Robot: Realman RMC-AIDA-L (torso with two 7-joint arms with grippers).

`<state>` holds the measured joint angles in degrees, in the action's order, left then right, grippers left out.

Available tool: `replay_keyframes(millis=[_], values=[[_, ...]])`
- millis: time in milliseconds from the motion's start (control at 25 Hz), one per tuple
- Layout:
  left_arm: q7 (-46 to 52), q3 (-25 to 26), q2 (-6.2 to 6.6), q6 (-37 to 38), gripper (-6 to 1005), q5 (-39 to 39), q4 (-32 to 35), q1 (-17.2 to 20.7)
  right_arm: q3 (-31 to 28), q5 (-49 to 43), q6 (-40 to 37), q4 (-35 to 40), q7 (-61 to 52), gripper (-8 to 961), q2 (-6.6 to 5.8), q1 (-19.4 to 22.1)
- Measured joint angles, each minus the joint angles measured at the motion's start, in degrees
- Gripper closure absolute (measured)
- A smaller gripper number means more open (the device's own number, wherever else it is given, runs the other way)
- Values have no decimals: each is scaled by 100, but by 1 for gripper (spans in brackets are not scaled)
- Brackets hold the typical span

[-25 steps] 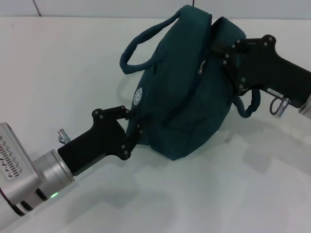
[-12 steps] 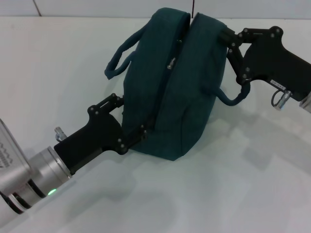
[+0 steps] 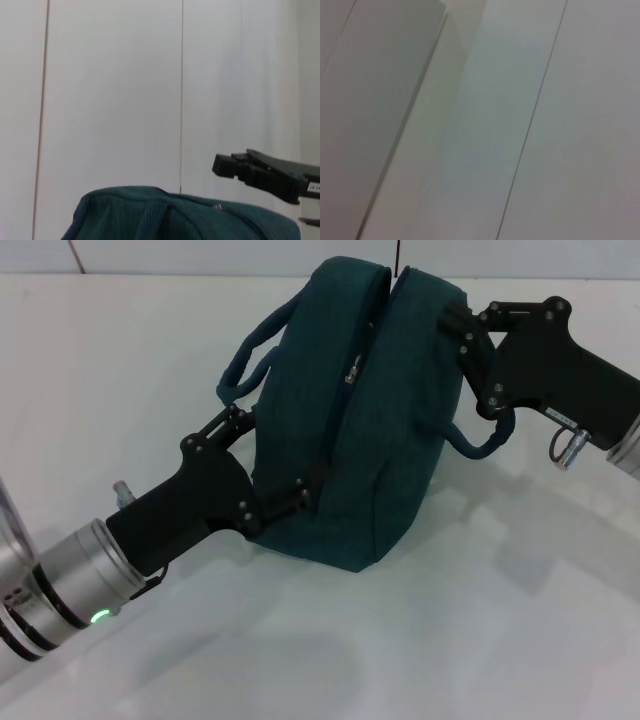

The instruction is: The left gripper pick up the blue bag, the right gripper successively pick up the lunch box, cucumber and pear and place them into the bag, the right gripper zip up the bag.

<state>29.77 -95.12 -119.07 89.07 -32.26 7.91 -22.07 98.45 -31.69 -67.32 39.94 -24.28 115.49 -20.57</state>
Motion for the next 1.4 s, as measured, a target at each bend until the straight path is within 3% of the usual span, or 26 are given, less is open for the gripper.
replay_keyframes(millis=[280, 480, 680, 880, 1120, 1400], values=[[241, 204, 45, 225, 153, 24, 0, -14, -1, -1, 3, -41, 19, 937, 0, -15], [240, 305, -5, 185, 174, 27, -20, -31, -1, -3, -7, -98, 111, 936, 0, -26], [59, 409, -29, 49, 351, 18, -4, -77, 41, -5, -9, -130, 235, 936, 0, -33], [-766, 400, -40, 154, 591, -42, 64, -100, -1, 186, -141, -60, 259, 936, 0, -33], [-739, 392, 84, 164, 830, -189, 289, -208, -13, 641, -181, -144, 232, 935, -1, -50], [-322, 394, 207, 142, 924, -494, 278, -392, -67, 675, -174, -141, 149, 935, -3, -109]])
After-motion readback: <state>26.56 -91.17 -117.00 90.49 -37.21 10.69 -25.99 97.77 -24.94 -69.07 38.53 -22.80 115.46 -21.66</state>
